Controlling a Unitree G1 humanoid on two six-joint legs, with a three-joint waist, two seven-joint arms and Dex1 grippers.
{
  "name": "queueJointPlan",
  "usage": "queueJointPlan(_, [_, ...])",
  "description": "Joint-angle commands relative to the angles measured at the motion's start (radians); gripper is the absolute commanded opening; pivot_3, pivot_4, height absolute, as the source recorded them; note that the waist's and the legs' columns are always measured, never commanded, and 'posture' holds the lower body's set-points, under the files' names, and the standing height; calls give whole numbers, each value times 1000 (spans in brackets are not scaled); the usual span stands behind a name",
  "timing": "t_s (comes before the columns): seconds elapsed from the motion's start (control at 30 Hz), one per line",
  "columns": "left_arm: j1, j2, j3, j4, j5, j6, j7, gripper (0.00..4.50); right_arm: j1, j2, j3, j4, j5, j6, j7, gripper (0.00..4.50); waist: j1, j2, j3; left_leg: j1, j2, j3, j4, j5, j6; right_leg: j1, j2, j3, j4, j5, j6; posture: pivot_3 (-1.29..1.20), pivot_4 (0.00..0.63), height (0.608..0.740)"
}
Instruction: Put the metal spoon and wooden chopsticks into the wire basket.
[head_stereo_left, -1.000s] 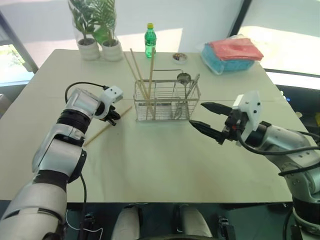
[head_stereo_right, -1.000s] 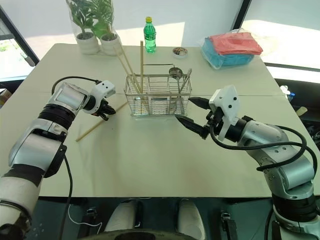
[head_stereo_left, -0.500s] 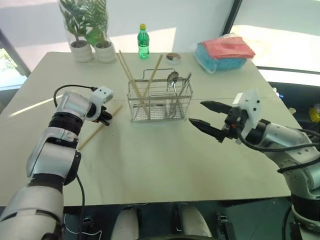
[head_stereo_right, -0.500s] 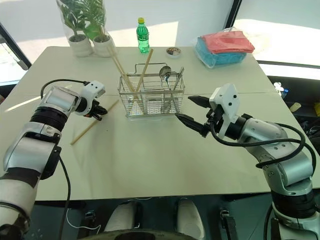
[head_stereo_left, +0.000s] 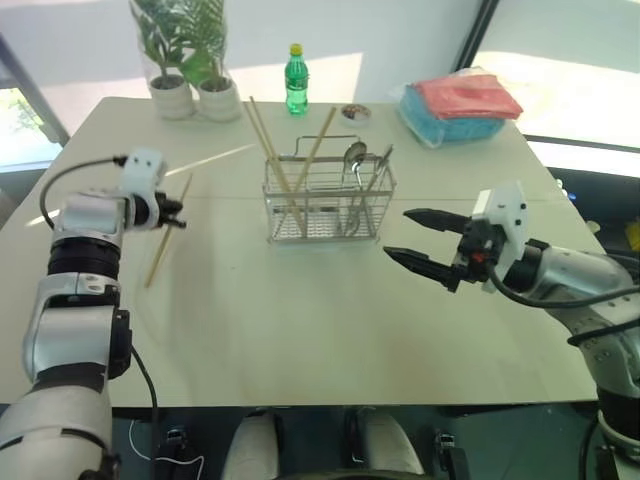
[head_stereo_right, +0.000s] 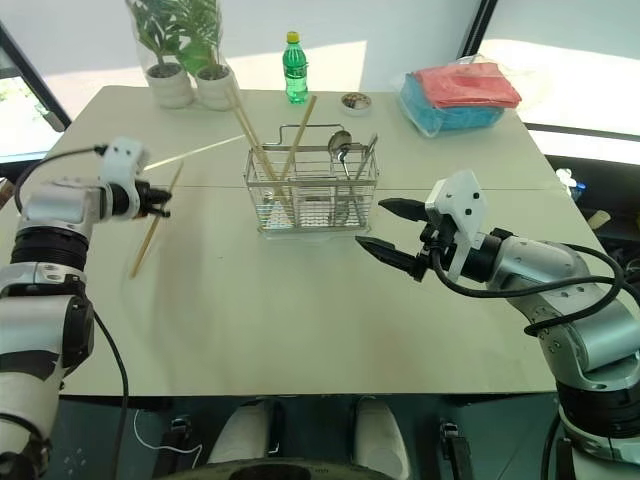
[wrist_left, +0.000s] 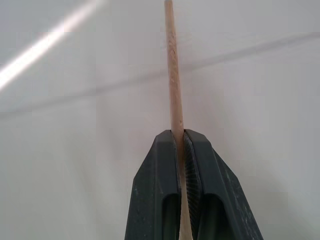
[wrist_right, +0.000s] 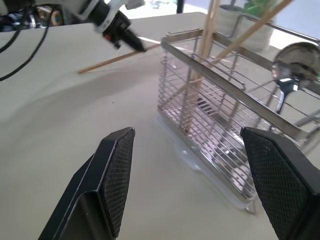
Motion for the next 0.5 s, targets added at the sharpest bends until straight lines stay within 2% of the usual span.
queueJointPlan(0.03, [-14,-40,146,-168,-129,-98,47,15,-14,-32,-53,-33,40,1,21,3518,2,0,0,0,-1,0,0,0,0,0,-1,0,0,0,0,0,150,723])
queueJointPlan(0.13, [-45,-95,251,-270,-272,-80,43,15,-19,-50,-69,-33,59,3,30,3518,-1,0,0,0,-1,1,1,0,0,2,-2,0,-1,0,0,0,150,723])
queueJointPlan(0.27, [-97,-149,295,-345,-382,-109,48,15,-26,-54,-78,-27,61,5,17,3518,-2,0,0,1,-1,1,2,0,0,2,-1,0,-1,0,1,0,150,723])
queueJointPlan(0.4, [-185,-196,288,-320,-435,-96,85,15,-22,-52,-78,-30,58,3,8,3518,-3,0,0,1,-1,1,2,0,0,2,-1,0,-1,1,1,0,150,723])
queueJointPlan(0.5, [-237,-270,235,-298,-437,-155,71,15,-19,-48,-79,-39,53,3,-10,3518,-2,0,0,2,-1,1,1,0,0,4,-1,0,-1,1,1,0,150,723])
